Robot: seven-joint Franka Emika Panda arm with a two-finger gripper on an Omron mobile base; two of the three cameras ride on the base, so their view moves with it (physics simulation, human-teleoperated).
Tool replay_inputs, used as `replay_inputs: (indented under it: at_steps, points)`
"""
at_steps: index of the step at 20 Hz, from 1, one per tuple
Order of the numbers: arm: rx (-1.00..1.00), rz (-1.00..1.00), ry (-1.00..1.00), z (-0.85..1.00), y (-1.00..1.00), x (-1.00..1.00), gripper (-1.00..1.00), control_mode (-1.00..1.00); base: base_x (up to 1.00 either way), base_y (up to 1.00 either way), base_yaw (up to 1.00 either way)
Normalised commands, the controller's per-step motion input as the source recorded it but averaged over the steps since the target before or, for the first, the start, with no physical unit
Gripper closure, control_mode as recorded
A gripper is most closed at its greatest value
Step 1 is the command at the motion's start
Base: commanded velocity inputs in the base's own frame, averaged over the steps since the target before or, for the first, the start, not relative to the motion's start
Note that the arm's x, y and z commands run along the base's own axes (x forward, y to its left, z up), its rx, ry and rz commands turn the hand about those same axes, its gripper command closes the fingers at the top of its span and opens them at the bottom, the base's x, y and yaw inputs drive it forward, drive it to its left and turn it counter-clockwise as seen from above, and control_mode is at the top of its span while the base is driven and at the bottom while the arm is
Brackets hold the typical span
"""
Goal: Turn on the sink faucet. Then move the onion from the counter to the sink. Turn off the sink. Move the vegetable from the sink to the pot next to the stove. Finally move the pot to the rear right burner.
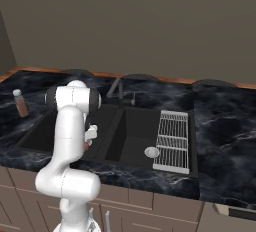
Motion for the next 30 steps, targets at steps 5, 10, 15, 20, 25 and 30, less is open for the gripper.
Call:
replay_inputs:
  at_steps: [5,10,15,20,25,30]
  points:
    - [0.0,-0.01,-0.01,-0.21,0.04,0.01,-1.0,-1.0,0.0,0.0,0.0]
    - [0.0,0.0,-0.04,-0.21,0.03,0.02,-1.0,-1.0,0.0,0.0,0.0]
    - [0.0,0.0,-0.04,-0.19,0.02,0.01,-1.0,-1.0,0.0,0.0,0.0]
    - [0.0,0.0,-0.05,-0.15,0.04,0.0,-1.0,-1.0,0.0,0.0,0.0]
    - [0.0,0.0,-0.06,-0.19,0.05,0.0,1.0,-1.0,0.0,0.0,0.0]
    - [0.0,0.0,-0.04,-0.27,0.05,0.0,1.0,-1.0,0.0,0.0,0.0]
